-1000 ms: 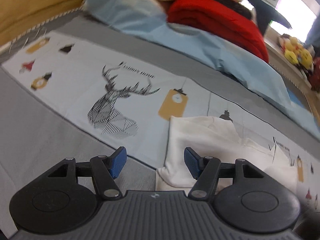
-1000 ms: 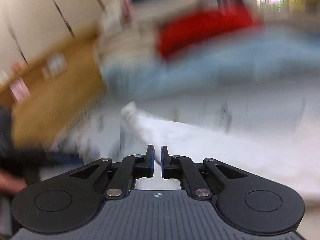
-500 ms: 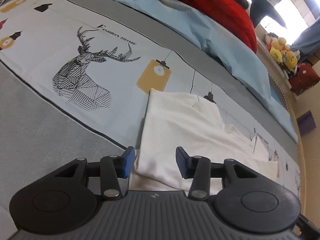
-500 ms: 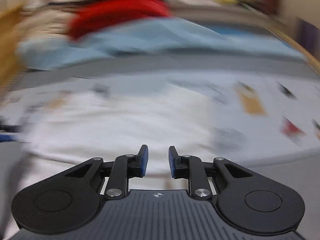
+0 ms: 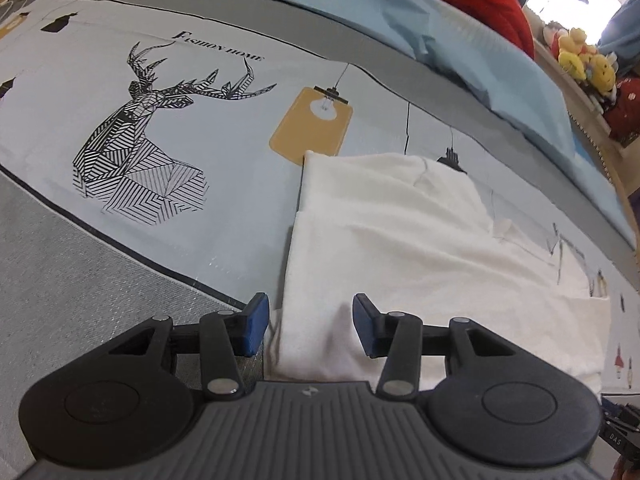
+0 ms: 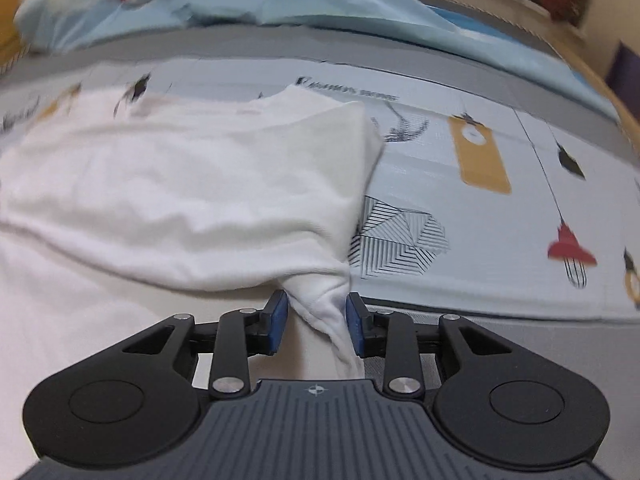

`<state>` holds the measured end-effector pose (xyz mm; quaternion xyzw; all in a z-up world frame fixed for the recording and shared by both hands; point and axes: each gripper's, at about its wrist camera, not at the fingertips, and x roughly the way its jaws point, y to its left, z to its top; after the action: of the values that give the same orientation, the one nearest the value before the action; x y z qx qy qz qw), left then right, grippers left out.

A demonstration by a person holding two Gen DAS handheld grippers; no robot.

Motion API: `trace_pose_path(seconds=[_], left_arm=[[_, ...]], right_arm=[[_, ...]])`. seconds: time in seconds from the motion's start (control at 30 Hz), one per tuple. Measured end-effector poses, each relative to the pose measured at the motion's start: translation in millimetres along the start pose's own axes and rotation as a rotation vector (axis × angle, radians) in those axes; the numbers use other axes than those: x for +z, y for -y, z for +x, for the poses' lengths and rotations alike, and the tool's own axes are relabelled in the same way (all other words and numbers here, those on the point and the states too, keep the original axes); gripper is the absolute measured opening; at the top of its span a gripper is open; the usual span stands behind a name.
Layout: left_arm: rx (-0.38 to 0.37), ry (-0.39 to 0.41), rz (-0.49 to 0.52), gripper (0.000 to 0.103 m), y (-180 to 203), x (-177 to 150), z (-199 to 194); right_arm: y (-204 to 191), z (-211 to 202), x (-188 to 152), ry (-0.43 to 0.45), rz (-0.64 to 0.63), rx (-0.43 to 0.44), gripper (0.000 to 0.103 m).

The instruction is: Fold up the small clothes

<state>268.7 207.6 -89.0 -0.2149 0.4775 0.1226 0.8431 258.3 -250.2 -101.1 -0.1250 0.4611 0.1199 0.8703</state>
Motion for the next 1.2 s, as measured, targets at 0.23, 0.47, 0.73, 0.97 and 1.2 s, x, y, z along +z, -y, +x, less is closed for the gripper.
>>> trace_pose_path(seconds=[0.23,0.47,0.73,0.97,1.2], left_arm=[[0.049,0.047,0.068,0.014,12.3,1.1,-2.5],[-0.053,0.149,0.071,0.005,20.2,7.6,-26.2],[-0.054,0.081,0.076,0.005,19.9,8.1,-18.0],[-0.107,0.134,0.058,0.006,12.6,13.5,-37.4],[-0.03,-0.094,0.125,0.009,15.5,-3.1,11.4]], right_arm=[[-1.6,-5.5,5.7,0.078,-0.005,-0.006,0.033],[25.4,-25.3,10.8,0.127,0.114,-0.01,0.01],[43.0,-17.4,-4.8,-0.103,0.168,0.014,0.009],[56.4,-44.6,17.7,0.158,0.363,0.153,0.01],[41.1,6.1,10.8,-0.053,0.339,0.069,0.009]])
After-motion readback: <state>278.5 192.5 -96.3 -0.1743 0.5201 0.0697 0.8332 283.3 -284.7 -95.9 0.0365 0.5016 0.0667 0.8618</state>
